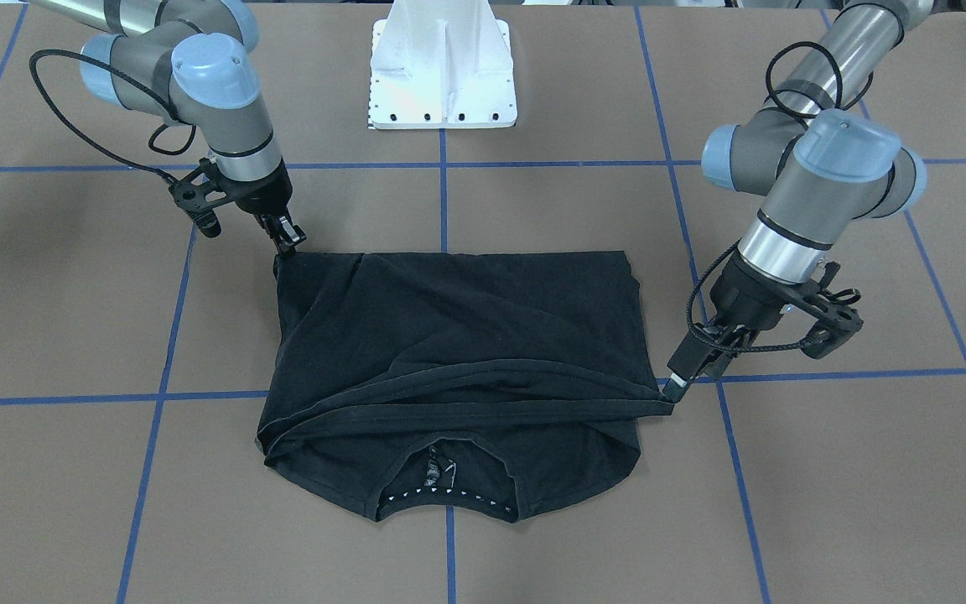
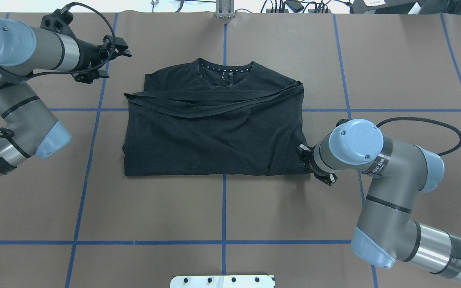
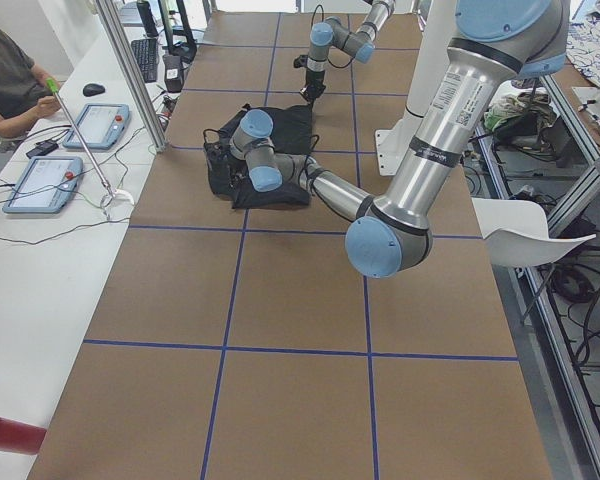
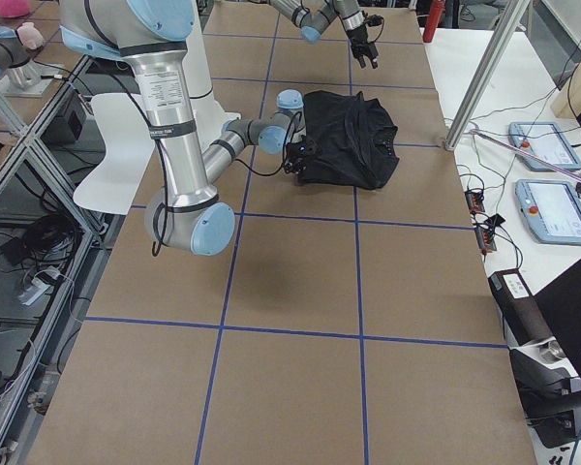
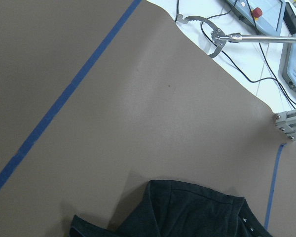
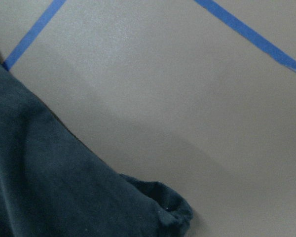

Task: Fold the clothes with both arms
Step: 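Move the right gripper to the folded shirt's side edge nearest it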

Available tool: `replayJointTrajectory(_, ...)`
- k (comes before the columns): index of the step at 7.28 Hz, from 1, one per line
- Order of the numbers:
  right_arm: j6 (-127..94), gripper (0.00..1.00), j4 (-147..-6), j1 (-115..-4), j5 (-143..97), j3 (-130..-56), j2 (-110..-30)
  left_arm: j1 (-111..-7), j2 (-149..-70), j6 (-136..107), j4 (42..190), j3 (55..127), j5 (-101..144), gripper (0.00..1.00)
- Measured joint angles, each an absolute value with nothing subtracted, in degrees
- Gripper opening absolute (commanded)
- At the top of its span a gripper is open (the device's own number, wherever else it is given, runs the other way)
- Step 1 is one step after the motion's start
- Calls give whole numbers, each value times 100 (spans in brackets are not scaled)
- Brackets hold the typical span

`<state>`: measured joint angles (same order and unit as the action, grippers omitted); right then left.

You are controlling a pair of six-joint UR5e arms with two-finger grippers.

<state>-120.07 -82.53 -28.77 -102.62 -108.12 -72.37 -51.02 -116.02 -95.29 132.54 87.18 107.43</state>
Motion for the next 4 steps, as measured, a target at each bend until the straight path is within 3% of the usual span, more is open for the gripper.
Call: replayJointTrajectory(4, -11877, 0, -8281, -3144, -10782, -11023, -7358, -5118, -11596, -9516, 13249, 8756, 10746, 100)
